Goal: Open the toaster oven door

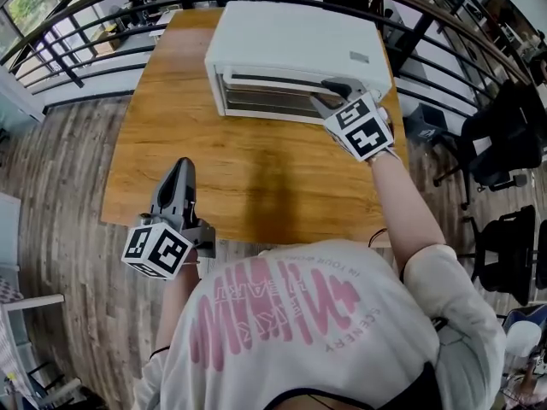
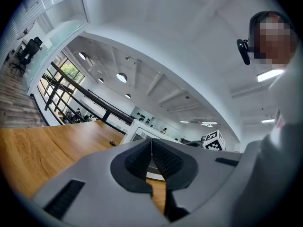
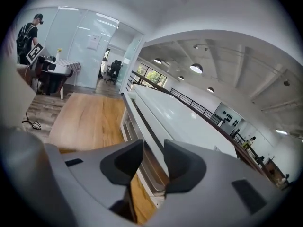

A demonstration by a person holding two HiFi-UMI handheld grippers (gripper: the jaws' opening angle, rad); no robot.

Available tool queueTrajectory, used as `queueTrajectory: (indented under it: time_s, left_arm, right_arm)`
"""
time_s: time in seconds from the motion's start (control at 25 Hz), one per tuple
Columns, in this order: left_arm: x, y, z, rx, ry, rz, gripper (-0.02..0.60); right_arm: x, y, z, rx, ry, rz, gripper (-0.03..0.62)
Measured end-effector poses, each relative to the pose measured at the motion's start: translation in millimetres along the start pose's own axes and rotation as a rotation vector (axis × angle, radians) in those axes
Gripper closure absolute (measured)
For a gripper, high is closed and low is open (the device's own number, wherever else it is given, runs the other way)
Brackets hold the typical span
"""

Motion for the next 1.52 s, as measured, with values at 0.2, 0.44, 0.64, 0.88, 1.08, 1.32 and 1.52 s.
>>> queueTrajectory:
  time_s: [0.2,0.44,0.64,0.88,1.08,1.32,1.52]
  left_arm:
    - [-1.2,4.3,3.9,0.005,0.0,0.003,0.56]
    - [1.1,11.0,5.8,0.035,-0.003,-0.024,0.56]
    - [-0.1,9.4,9.3,0.044,-0.001,-0.008,0.56]
    - [-0.8,4.8,2.4,0.018,-0.005,0.0,0.56]
    - [-1.5,5.2,2.9,0.025,0.004,0.008,0.56]
    - [-1.4,5.9,2.6,0.022,0.011,0.016,0.56]
    - [-0.8,4.2,6.0,0.02,0.011,0.023,0.56]
  right_arm:
    - [-2.8,2.5,3.2,-0.031,0.005,0.015,0.445]
    - [-1.8,-2.5,6.0,-0.152,-0.021,0.009,0.431]
    - [-0.8,-1.1,9.1,-0.183,-0.04,0.033,0.428]
    - [1.1,2.1,8.5,-0.2,-0.055,0.051,0.425]
    - [6.4,11.3,11.8,-0.221,-0.07,0.042,0.425]
    - [11.3,29.5,15.8,-0.226,-0.082,0.041,0.425]
    - [16.5,33.9,22.8,-0.275,-0.107,0.005,0.425]
Point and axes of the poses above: the fingertips, and each gripper's own axes: x backward along the fingers, y to its left, z out of its underside, the point moved 10 cm from there along x, backward along the fingers, and after that the axes turned 6 degrees about y, right-handed, at the moved point
